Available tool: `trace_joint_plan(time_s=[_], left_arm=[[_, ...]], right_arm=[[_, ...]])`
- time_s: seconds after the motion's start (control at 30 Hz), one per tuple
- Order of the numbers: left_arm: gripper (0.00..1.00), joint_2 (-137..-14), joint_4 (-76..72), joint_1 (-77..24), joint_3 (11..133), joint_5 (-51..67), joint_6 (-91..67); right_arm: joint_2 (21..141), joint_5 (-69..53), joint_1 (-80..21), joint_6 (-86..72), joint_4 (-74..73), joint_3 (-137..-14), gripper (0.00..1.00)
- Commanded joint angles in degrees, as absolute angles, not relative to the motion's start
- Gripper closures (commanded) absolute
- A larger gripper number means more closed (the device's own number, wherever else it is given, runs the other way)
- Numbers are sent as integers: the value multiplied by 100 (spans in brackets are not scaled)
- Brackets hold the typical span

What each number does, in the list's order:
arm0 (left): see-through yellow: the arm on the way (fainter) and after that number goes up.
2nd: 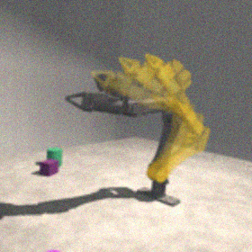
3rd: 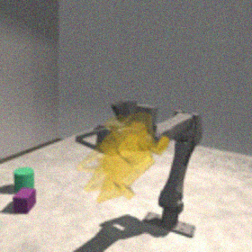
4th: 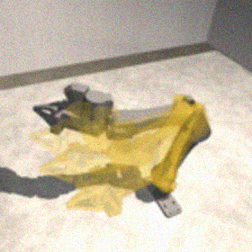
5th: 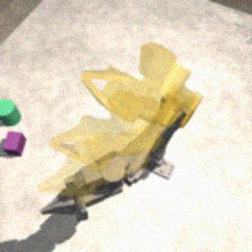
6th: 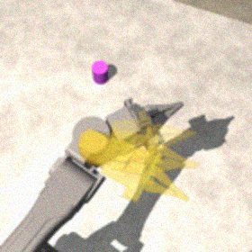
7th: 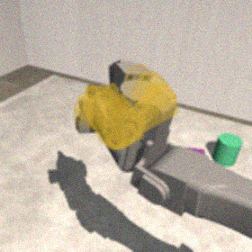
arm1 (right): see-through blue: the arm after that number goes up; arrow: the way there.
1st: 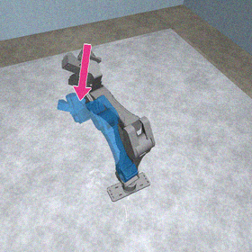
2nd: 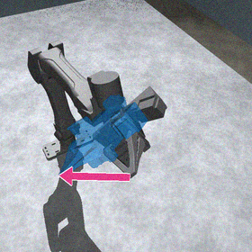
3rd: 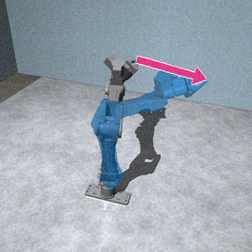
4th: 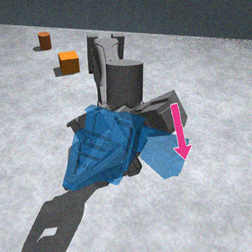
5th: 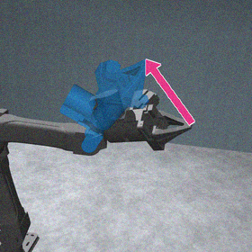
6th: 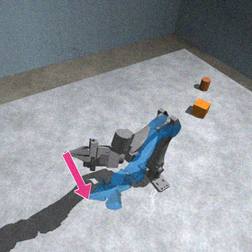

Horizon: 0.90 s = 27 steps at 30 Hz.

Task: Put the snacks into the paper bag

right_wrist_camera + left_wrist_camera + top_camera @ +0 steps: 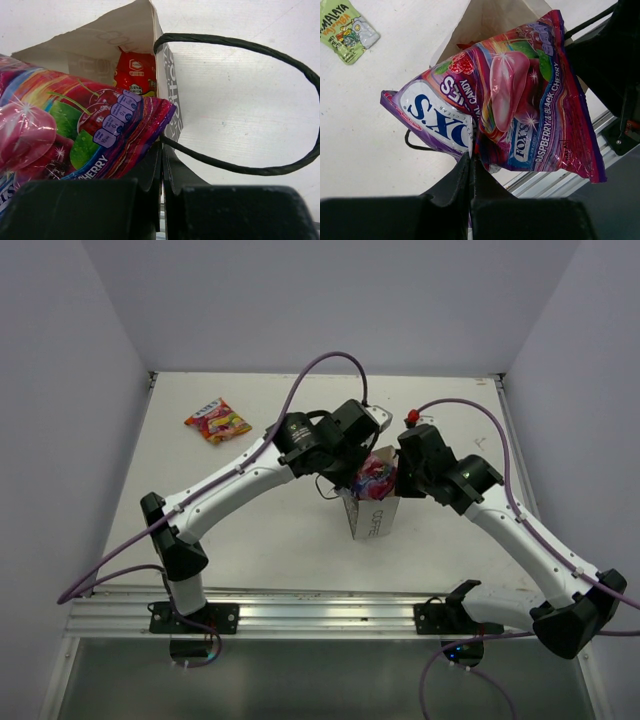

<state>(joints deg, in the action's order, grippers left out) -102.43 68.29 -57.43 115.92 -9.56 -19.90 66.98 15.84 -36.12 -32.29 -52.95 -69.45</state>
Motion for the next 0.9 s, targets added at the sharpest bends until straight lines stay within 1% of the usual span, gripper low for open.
trace_joint_plan(time_s=[0.0,0.23,0.53,0.87], left_arm=[[100,-10424,6996,-5871,11918,-1212,-1925],[100,-10090,7163,-5862,11585,-1959,-1960],[100,-9958,7242,-5854,11663,-2197,-2004],[100,-9932,7242,-5801,11610,-2206,-1987]], right_arm=[[6601,1644,-3577,-3235,-5309,-6917,100],[6592,1652,-3533,-3217,-5326,-6926,100],[6566,1617,-3516,-3199,-5326,-6908,100],[6565,1591,-3507,-3208,-5335,-6917,100]])
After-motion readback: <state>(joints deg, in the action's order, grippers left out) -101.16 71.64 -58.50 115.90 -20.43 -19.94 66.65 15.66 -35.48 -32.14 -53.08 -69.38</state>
